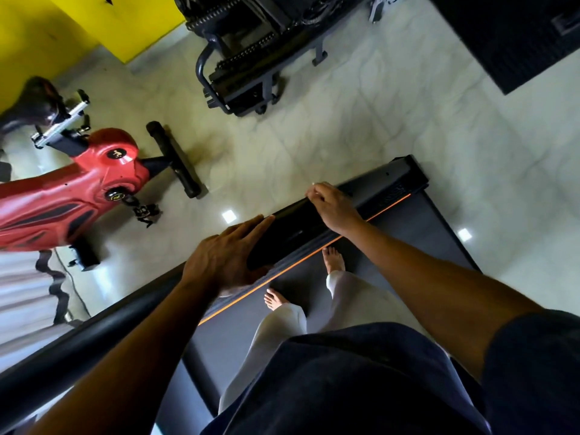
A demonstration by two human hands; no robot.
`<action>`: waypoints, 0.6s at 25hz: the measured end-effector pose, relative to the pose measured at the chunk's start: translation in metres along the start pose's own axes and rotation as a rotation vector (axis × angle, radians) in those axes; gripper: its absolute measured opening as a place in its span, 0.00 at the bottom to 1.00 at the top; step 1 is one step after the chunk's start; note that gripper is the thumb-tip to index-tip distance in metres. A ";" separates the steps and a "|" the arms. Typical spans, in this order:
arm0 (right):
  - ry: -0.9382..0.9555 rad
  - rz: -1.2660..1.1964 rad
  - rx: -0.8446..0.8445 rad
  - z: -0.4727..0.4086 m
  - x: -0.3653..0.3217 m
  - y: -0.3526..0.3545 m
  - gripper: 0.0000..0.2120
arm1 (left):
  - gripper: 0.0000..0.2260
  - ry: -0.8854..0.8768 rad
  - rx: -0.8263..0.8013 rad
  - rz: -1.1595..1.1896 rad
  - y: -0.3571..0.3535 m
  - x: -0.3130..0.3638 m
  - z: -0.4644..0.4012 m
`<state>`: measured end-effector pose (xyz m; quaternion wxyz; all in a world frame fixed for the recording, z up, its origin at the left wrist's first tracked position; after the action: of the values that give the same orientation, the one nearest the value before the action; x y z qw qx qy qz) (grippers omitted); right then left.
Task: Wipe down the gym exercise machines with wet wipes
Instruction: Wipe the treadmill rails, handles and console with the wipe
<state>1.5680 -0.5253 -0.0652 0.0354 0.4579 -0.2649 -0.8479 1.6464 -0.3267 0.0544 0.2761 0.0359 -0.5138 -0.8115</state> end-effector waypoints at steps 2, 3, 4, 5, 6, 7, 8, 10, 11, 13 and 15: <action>0.180 -0.019 0.008 0.029 -0.035 -0.018 0.14 | 0.44 0.005 -0.002 -0.001 -0.001 0.000 0.000; 0.270 -0.022 0.021 0.048 -0.046 -0.018 0.14 | 0.44 0.007 -0.002 -0.003 -0.002 -0.001 0.000; 0.336 -0.050 0.043 0.059 -0.042 -0.018 0.16 | 0.43 0.006 -0.001 -0.007 -0.003 -0.001 0.001; 0.329 -0.058 0.063 0.067 -0.036 -0.012 0.19 | 0.43 0.001 0.002 -0.011 -0.003 0.000 0.001; 0.274 -0.080 0.117 0.067 -0.018 -0.009 0.22 | 0.43 -0.004 0.003 -0.012 -0.003 0.000 0.001; 0.143 -0.114 0.199 0.066 0.001 -0.003 0.24 | 0.43 -0.005 -0.003 -0.016 -0.004 -0.001 0.001; -0.017 -0.168 0.287 0.064 0.025 0.001 0.25 | 0.43 -0.007 -0.013 -0.022 -0.004 -0.001 0.001; -0.357 -0.298 0.429 0.075 0.046 0.003 0.25 | 0.42 -0.009 -0.031 -0.029 -0.004 0.001 0.001; -0.447 -0.361 0.450 0.087 0.033 -0.006 0.26 | 0.42 -0.012 -0.039 -0.038 -0.003 0.002 0.002; -0.441 -0.460 0.514 0.107 -0.012 -0.032 0.27 | 0.42 -0.009 -0.035 -0.050 -0.002 0.002 0.002; -0.413 -0.554 0.598 0.127 -0.047 -0.055 0.28 | 0.42 0.009 -0.052 -0.062 -0.002 0.002 0.000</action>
<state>1.5047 -0.4109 -0.0001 -0.3798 0.3231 -0.3669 -0.7853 1.6443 -0.3270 0.0536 0.2542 0.0484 -0.4901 -0.8324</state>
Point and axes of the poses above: each hand's wrist, its own z-axis away from the middle knuckle, its own y-axis out of the back of the hand, x = y × z, the point moved 8 cm from there along -z, towards the middle knuckle, and after that the axes turned 4 degrees about z, right-handed, at the moved point
